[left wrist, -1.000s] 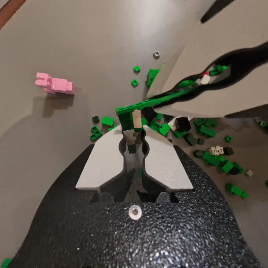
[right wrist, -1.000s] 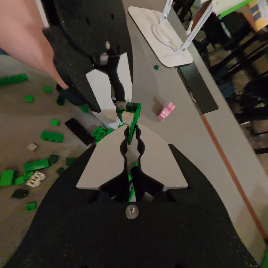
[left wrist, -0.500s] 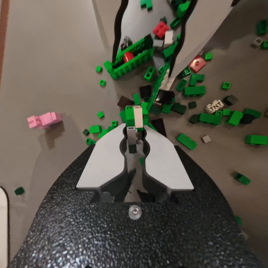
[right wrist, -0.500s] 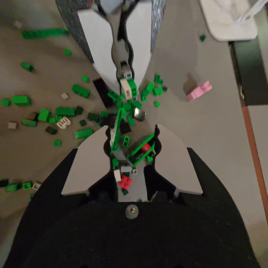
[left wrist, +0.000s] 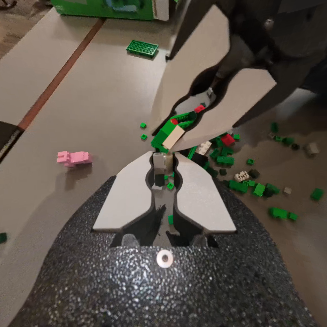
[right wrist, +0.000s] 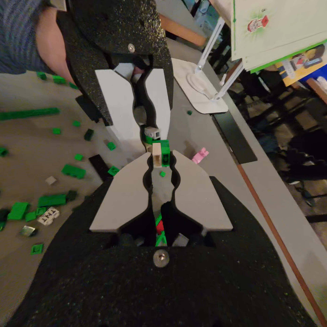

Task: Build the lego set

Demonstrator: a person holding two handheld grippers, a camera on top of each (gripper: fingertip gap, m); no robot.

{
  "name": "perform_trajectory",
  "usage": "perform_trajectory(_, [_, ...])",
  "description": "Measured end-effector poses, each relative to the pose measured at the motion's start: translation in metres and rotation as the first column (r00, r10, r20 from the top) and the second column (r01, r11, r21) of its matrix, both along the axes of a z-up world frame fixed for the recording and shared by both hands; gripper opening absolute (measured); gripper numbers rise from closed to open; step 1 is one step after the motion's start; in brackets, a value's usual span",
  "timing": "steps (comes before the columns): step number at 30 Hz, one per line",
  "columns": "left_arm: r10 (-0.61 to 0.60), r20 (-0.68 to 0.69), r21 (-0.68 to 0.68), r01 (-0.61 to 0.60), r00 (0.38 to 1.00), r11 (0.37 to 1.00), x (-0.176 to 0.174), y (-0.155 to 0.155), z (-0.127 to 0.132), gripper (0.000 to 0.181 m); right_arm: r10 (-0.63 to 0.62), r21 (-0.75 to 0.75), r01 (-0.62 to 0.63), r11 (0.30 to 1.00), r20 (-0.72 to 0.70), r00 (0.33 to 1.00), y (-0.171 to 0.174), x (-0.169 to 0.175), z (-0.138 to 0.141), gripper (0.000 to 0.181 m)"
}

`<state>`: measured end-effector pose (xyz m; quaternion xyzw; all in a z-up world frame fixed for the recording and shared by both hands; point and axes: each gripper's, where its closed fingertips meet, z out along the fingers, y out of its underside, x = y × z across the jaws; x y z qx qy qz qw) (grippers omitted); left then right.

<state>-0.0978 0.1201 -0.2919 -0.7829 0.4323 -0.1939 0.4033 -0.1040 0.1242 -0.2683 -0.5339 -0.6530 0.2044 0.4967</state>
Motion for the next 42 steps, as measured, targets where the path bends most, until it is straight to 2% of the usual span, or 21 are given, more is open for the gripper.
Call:
perform_trajectory(2, [0.021, -0.043, -0.059, -0.023, 0.999, 0.998, -0.008, -0.001, -0.010, 0.017, 0.020, 0.005, -0.020, 1.000, 0.019, 1.000, -0.003, -0.001, -0.003, 0.017])
perform_trajectory(4, [0.002, -0.133, -0.161, -0.024, 0.991, 0.987, -0.013, -0.010, -0.028, 0.017, 0.068, -0.079, -0.064, 0.995, 0.048, 0.997, -0.008, 0.002, -0.010, 0.017])
perform_trajectory(7, [-0.032, -0.226, -0.207, -0.016, 0.974, 0.978, -0.012, -0.016, -0.044, 0.017, 0.136, -0.175, -0.132, 0.976, 0.010, 0.991, -0.012, 0.009, -0.011, 0.017])
perform_trajectory(11, [-0.070, -0.220, -0.272, 0.007, 0.973, 0.962, -0.008, -0.023, -0.054, 0.045, 0.174, -0.085, -0.172, 0.981, 0.013, 0.985, -0.009, 0.019, -0.008, 0.017])
perform_trajectory(13, [-0.072, -0.190, -0.252, 0.023, 0.979, 0.968, -0.007, -0.021, -0.051, 0.055, 0.176, -0.159, -0.169, 0.973, 0.031, 0.984, -0.009, 0.024, -0.012, 0.017])
perform_trajectory(15, [-0.054, -0.174, -0.155, 0.027, 0.983, 0.987, -0.005, -0.012, -0.041, 0.059, 0.139, -0.296, -0.132, 0.946, 0.002, 0.990, -0.005, 0.025, -0.014, 0.017])
perform_trajectory(18, [-0.027, -0.151, 0.155, 0.051, 0.988, 0.987, 0.003, 0.006, -0.008, 0.061, 0.093, -0.534, -0.142, 0.833, -0.117, 0.989, -0.003, 0.022, -0.006, 0.017])
perform_trajectory(20, [-0.032, -0.158, 0.383, 0.091, 0.987, 0.919, 0.009, 0.008, 0.016, 0.053, 0.082, -0.642, -0.192, 0.742, -0.197, 0.977, -0.005, 0.021, 0.002, 0.016])
perform_trajectory(22, [-0.048, -0.181, 0.542, 0.141, 0.982, 0.829, 0.015, 0.003, 0.033, 0.048, 0.096, -0.704, -0.243, 0.667, -0.243, 0.965, -0.010, 0.022, 0.008, 0.017])
perform_trajectory(24, [-0.027, -0.232, 0.600, 0.165, 0.972, 0.783, 0.018, 0.003, 0.037, 0.042, 0.099, -0.736, -0.275, 0.618, -0.274, 0.957, -0.013, 0.020, 0.011, 0.017])
perform_trajectory(26, [-0.018, -0.282, 0.613, 0.194, 0.959, 0.766, 0.020, 0.002, 0.035, 0.038, 0.112, -0.755, -0.309, 0.579, -0.302, 0.947, -0.018, 0.018, 0.015, 0.017])
perform_trajectory(28, [-0.029, -0.290, 0.621, 0.211, 0.957, 0.755, 0.024, 0.000, 0.036, 0.023, 0.134, -0.759, -0.331, 0.561, -0.312, 0.941, -0.023, 0.018, 0.016, 0.017])
perform_trajectory(30, [-0.086, -0.254, 0.591, 0.225, 0.963, 0.775, 0.026, -0.006, 0.036, 0.020, 0.174, -0.737, -0.367, 0.568, -0.328, 0.929, -0.028, 0.020, 0.018, 0.017])
perform_trajectory(32, [-0.191, -0.161, 0.533, 0.248, 0.968, 0.809, 0.031, -0.016, 0.039, 0.020, 0.248, -0.703, -0.418, 0.575, -0.337, 0.908, -0.037, 0.025, 0.020, 0.017])
perform_trajectory(35, [-0.315, -0.003, 0.365, 0.295, 0.949, 0.883, 0.033, -0.031, 0.034, 0.018, 0.343, -0.654, -0.446, 0.611, -0.289, 0.894, -0.049, 0.029, 0.014, 0.017])
perform_trajectory(37, [-0.286, 0.015, 0.252, 0.273, 0.958, 0.928, 0.028, -0.028, 0.023, 0.019, 0.336, -0.635, -0.394, 0.664, -0.218, 0.916, -0.046, 0.026, 0.003, 0.017])
perform_trajectory(39, [-0.219, -0.044, 0.128, 0.223, 0.975, 0.966, 0.020, -0.022, 0.003, 0.019, 0.327, -0.560, -0.332, 0.759, -0.112, 0.938, -0.038, 0.026, -0.013, 0.017])
perform_trajectory(42, [-0.197, -0.053, -0.005, 0.198, 0.979, 0.980, 0.017, -0.022, -0.015, 0.020, 0.293, -0.385, -0.275, 0.881, -0.012, 0.956, -0.026, 0.026, -0.024, 0.016])
